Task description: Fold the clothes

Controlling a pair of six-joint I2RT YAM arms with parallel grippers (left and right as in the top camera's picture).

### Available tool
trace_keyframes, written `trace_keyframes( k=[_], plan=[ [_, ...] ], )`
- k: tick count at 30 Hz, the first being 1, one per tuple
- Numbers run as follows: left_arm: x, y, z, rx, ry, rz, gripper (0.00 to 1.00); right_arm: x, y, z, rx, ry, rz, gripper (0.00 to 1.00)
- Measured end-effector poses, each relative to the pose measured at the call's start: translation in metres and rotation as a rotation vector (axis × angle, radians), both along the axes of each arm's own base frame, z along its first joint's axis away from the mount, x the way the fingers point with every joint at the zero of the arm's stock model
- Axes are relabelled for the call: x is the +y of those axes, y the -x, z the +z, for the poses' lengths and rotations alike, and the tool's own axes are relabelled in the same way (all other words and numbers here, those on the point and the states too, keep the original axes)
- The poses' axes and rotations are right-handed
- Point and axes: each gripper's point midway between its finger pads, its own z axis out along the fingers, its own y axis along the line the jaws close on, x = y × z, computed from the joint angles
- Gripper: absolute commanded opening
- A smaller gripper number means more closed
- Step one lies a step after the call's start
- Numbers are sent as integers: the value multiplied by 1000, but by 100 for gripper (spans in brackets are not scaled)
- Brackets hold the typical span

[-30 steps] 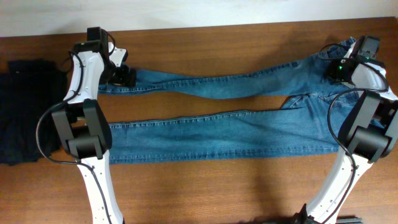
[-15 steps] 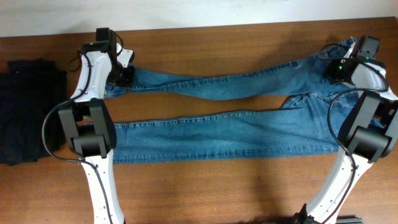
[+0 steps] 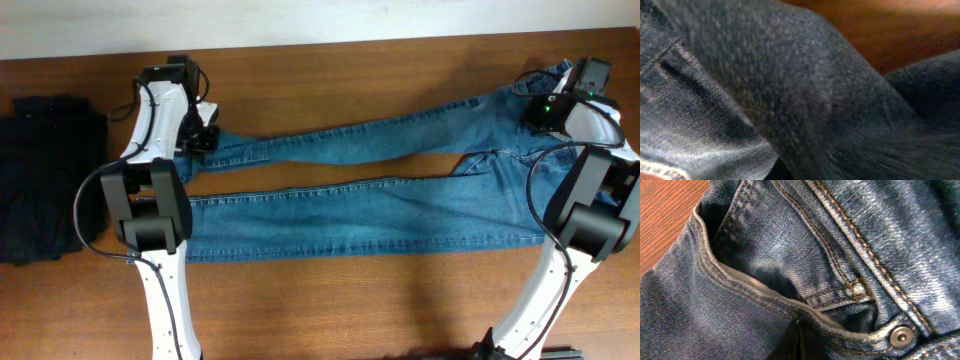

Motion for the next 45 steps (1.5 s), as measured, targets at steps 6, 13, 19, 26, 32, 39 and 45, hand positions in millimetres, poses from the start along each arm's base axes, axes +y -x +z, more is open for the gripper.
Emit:
trace_keyframes(
  k=[6,13,19,26,32,39,45],
  plan=[
    [11,12,8,41,-25,64,0,0,0,0,-1,-1,0,4],
    [36,12,50,-25,7,148,1,7,-4,1,-11,-14,16,4],
    [49,12,63,-51,19,185,1,18,-8,1,-16,-28,37,4],
    [49,12,63,-52,19,186,1,18,-8,1,-19,-33,40,4],
    [50,12,62,-52,18,186,0,19,-8,0,-19,-33,39,4],
    [51,14,48,-19,10,185,0,18,-8,0,-19,-34,38,4],
    [59,21,20,53,-32,185,71,18,-8,0,-20,-35,36,4]
  ],
)
